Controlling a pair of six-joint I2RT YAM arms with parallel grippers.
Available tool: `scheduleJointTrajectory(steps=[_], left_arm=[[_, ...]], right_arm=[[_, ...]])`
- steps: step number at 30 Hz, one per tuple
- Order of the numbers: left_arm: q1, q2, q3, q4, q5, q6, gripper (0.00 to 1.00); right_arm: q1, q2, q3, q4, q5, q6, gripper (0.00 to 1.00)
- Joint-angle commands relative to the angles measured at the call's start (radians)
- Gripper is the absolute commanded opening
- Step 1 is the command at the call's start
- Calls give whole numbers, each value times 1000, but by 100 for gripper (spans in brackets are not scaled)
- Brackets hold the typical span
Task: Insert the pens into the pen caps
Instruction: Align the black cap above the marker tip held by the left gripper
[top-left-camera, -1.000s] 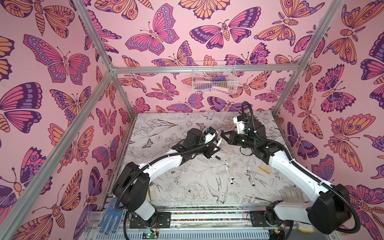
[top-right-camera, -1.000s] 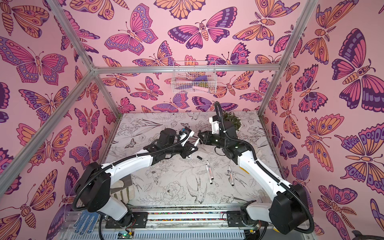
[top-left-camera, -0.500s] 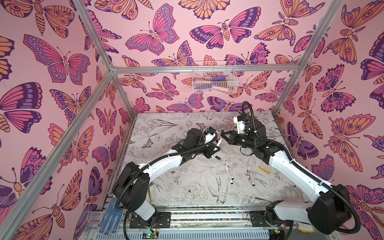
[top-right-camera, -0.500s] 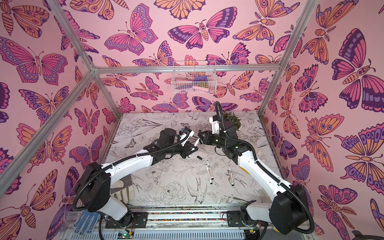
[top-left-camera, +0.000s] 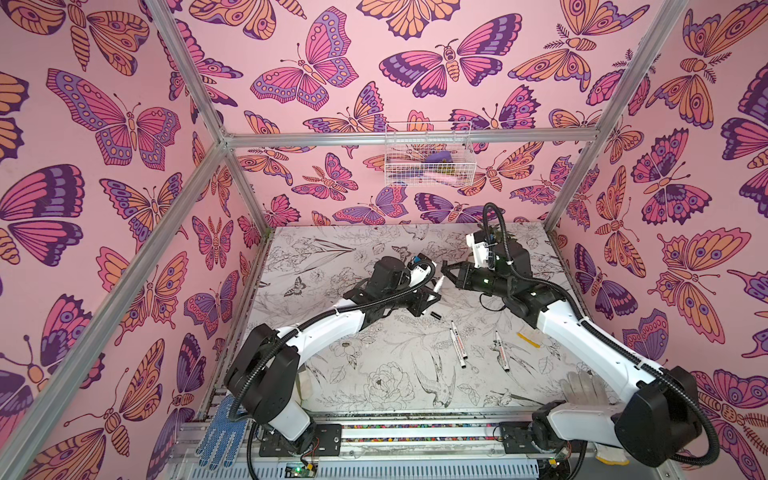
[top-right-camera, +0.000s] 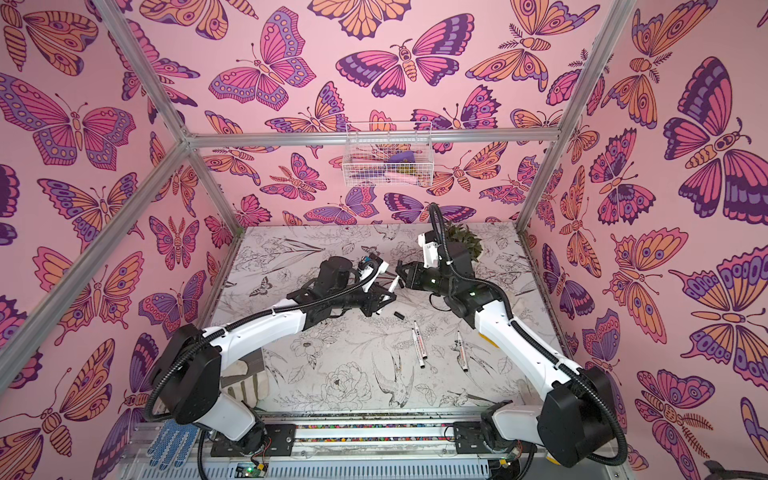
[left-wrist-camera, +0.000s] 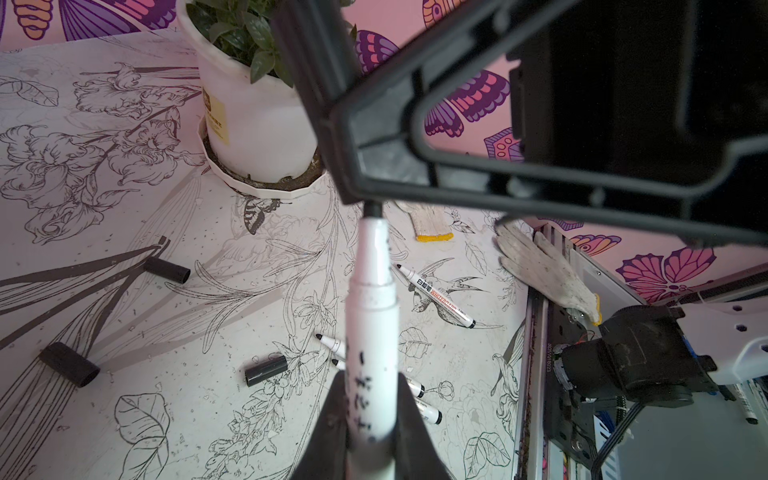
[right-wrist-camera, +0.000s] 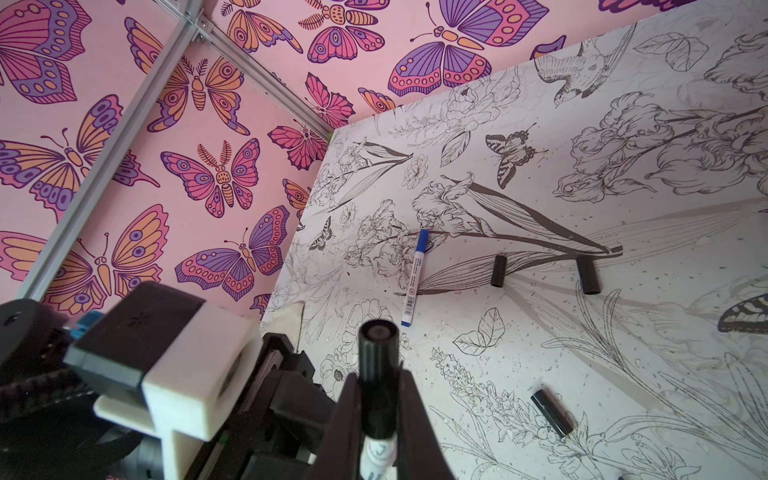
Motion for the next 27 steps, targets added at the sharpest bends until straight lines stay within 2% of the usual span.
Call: scheduleJointTrajectory(steps=[1, 13, 17, 22, 27], left_arm=[[-4, 0, 7, 29, -7, -9, 0], [18, 8, 16, 60, 8, -41, 0], [17, 21, 20, 87, 0, -62, 0], [24, 41, 17, 219, 7, -152, 0], [25, 43, 42, 299, -38, -186, 0]], right_arm=[[-7, 1, -8, 5, -1, -27, 0], [-10, -43, -58, 13, 14, -15, 0], [-10, -40, -79, 72, -45, 17, 0], [-9, -55, -142, 251, -164, 91, 0], [-4, -83, -157, 259, -222, 72, 0]])
